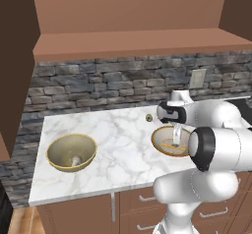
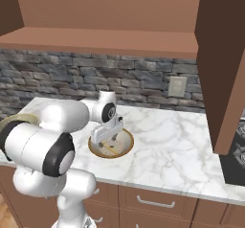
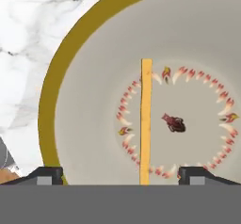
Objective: Pick both bowls and place them on the counter. Then place the mushroom in one bowl and place the cream cheese stick in the other bowl.
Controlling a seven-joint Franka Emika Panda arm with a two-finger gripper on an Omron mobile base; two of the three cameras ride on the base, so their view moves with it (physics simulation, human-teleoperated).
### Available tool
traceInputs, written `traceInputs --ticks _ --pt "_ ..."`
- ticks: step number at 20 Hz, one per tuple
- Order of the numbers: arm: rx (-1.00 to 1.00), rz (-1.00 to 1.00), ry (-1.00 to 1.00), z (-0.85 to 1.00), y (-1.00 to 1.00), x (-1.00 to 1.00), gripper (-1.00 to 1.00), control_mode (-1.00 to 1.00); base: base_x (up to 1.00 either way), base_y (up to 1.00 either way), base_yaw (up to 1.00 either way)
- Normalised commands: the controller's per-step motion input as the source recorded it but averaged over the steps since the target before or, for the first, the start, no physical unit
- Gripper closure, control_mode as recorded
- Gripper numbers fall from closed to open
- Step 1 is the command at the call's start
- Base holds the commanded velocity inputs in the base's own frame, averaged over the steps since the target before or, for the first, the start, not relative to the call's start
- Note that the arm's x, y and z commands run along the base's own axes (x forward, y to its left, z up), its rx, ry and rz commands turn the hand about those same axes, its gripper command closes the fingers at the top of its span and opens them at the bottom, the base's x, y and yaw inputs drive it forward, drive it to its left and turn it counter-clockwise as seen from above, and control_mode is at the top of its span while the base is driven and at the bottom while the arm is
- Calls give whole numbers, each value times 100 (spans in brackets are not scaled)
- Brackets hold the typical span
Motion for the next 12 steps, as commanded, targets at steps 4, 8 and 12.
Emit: traceInputs --ticks 4,8,12 --pt "3 -1 0 52 7 -62 -100 -100 0 0 0" --pt "3 -3 0 54 12 -55 -100 -100 0 0 0" --pt "3 -3 0 58 11 -55 -100 -100 0 0 0"
